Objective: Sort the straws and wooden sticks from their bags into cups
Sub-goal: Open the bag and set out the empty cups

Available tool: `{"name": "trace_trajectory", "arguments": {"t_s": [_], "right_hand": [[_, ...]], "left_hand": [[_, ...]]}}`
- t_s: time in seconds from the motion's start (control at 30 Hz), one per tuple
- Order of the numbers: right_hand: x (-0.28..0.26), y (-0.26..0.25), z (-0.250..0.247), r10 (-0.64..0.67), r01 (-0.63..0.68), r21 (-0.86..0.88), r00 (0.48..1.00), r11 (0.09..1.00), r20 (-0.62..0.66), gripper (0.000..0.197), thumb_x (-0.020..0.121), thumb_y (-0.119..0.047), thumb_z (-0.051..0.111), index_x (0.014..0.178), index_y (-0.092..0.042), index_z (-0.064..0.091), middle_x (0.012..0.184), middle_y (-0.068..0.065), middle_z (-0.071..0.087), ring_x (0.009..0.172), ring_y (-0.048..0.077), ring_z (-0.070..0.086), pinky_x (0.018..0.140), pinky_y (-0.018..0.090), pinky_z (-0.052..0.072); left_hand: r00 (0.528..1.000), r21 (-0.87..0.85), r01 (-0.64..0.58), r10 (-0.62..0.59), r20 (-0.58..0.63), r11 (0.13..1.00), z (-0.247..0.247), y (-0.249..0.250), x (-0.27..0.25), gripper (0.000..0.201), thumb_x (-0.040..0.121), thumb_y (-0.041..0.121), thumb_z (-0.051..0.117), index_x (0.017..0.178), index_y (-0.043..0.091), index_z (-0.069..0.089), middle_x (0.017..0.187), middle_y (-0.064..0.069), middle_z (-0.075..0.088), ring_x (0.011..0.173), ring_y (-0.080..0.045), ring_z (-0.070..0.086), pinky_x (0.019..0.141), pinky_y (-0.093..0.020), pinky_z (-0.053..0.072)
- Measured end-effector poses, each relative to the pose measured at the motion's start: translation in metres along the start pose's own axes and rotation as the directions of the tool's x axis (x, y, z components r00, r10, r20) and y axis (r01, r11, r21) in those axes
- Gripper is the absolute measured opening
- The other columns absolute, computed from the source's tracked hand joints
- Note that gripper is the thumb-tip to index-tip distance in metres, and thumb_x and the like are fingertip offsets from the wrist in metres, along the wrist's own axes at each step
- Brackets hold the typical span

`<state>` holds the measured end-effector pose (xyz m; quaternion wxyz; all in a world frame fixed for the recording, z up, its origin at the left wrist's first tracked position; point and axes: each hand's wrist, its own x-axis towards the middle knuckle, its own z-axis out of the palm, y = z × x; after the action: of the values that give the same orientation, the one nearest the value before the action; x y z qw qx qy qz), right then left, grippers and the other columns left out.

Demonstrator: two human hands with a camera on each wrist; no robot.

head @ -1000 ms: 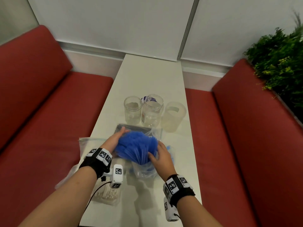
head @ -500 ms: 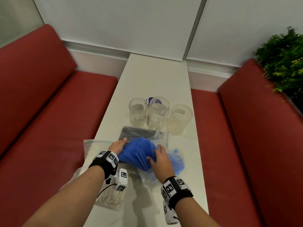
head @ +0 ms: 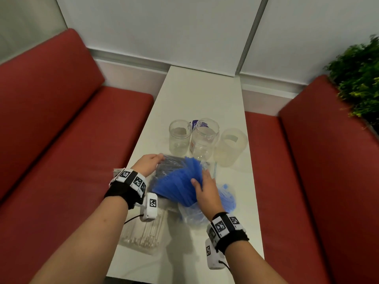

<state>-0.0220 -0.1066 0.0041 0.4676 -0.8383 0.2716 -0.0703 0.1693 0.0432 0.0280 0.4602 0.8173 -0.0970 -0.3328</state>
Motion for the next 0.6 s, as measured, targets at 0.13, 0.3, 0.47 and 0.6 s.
{"name": "trace_trajectory", "arguments": {"t_s": [0.13, 0.3, 0.47, 0.6], "right_hand": [[-0.002, -0.006, 0.0, 0.089, -0.092, 0.058, 0.995, 0.994, 0.051, 0.025, 0.109, -0.035, 0.047, 0.13, -0.023, 0.055, 0.132, 0.009, 0.06, 0.135, 0.032, 0.048, 0.111, 0.045, 0.043], [-0.003, -0.014, -0.006, 0.064, -0.065, 0.109, 0.998, 0.992, 0.011, 0.034, 0.108, -0.032, 0.05, 0.137, -0.015, 0.054, 0.126, 0.008, 0.066, 0.118, 0.026, 0.062, 0.104, 0.043, 0.05], [0.002, -0.011, -0.009, 0.049, -0.057, 0.106, 0.996, 0.993, 0.072, 0.024, 0.108, -0.029, 0.05, 0.127, -0.015, 0.056, 0.117, 0.007, 0.069, 0.111, 0.024, 0.064, 0.094, 0.039, 0.051], [0.008, -0.016, -0.017, 0.012, -0.012, 0.197, 1.0, 0.98, 0.001, 0.013, 0.109, -0.027, 0.047, 0.107, -0.021, 0.058, 0.101, 0.0, 0.071, 0.102, 0.019, 0.065, 0.088, 0.031, 0.045]], "left_hand": [[0.996, 0.009, -0.09, 0.09, -0.014, 0.996, -0.001, 0.02, -0.006, 0.039, 0.103, 0.041, 0.041, 0.114, 0.016, 0.07, 0.112, 0.003, 0.068, 0.086, 0.0, 0.058, 0.066, -0.019, 0.038], [0.99, -0.033, -0.138, 0.137, -0.029, 0.99, 0.006, 0.027, -0.015, 0.033, 0.103, 0.034, 0.045, 0.11, 0.015, 0.071, 0.107, 0.001, 0.069, 0.083, -0.001, 0.061, 0.066, -0.017, 0.043], [0.987, -0.097, -0.158, 0.157, -0.014, 0.983, 0.008, 0.032, -0.018, 0.03, 0.102, 0.03, 0.046, 0.106, 0.015, 0.071, 0.106, -0.004, 0.072, 0.097, -0.019, 0.066, 0.086, -0.032, 0.05], [0.985, -0.13, -0.174, 0.174, -0.014, 0.976, 0.006, 0.037, -0.019, 0.027, 0.102, 0.031, 0.046, 0.099, 0.021, 0.071, 0.103, -0.001, 0.073, 0.099, -0.02, 0.067, 0.089, -0.034, 0.05]]}}
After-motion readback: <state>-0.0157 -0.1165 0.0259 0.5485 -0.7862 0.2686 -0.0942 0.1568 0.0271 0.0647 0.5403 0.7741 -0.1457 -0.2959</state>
